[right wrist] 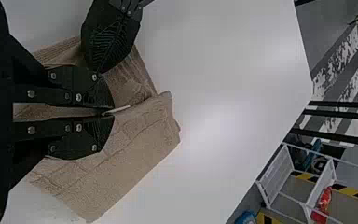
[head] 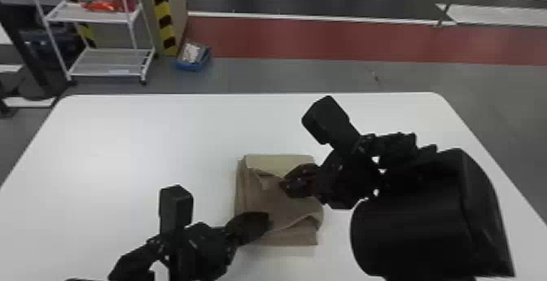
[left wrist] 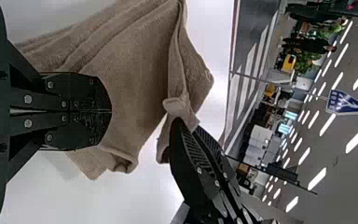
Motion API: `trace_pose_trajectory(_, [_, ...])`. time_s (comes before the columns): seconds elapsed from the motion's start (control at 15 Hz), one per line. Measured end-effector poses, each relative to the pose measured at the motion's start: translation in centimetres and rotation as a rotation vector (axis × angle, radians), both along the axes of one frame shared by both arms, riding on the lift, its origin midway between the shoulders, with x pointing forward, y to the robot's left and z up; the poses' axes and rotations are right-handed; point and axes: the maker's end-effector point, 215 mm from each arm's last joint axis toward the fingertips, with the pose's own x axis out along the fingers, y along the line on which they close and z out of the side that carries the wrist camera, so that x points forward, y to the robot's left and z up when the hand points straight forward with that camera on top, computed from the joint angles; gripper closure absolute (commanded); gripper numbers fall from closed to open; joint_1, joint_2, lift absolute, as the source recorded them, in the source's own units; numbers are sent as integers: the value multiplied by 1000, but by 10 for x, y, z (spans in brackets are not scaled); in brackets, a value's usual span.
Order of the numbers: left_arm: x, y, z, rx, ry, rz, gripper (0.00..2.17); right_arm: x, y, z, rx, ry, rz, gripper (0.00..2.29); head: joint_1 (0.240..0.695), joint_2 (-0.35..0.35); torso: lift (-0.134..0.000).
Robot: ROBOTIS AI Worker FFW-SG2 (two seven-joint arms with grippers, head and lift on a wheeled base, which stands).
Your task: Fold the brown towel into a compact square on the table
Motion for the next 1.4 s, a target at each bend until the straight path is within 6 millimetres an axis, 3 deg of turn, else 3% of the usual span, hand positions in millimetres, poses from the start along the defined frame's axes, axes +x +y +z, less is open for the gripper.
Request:
trace_pose_trajectory(0.27, [-1, 24, -4, 32, -3, 20, 2145, -2, -6, -2, -9, 0, -3, 1035, 695, -40, -125])
trace_pose_trajectory(0.53, [-2, 32, -2, 40, -8, 33, 2145, -4, -8, -5, -13, 0, 1, 1035, 695, -29, -125])
trace_pose_trajectory(1.0, [-10, 23, -20, 79, 36, -10, 2145, -14, -2, 8, -10, -34, 31, 1035, 695, -33, -125])
trace_pose_trajectory(1.4, [-6, 21, -25, 89, 42, -7, 2145, -29, -2, -4, -66, -39, 75, 1035, 695, -38, -125])
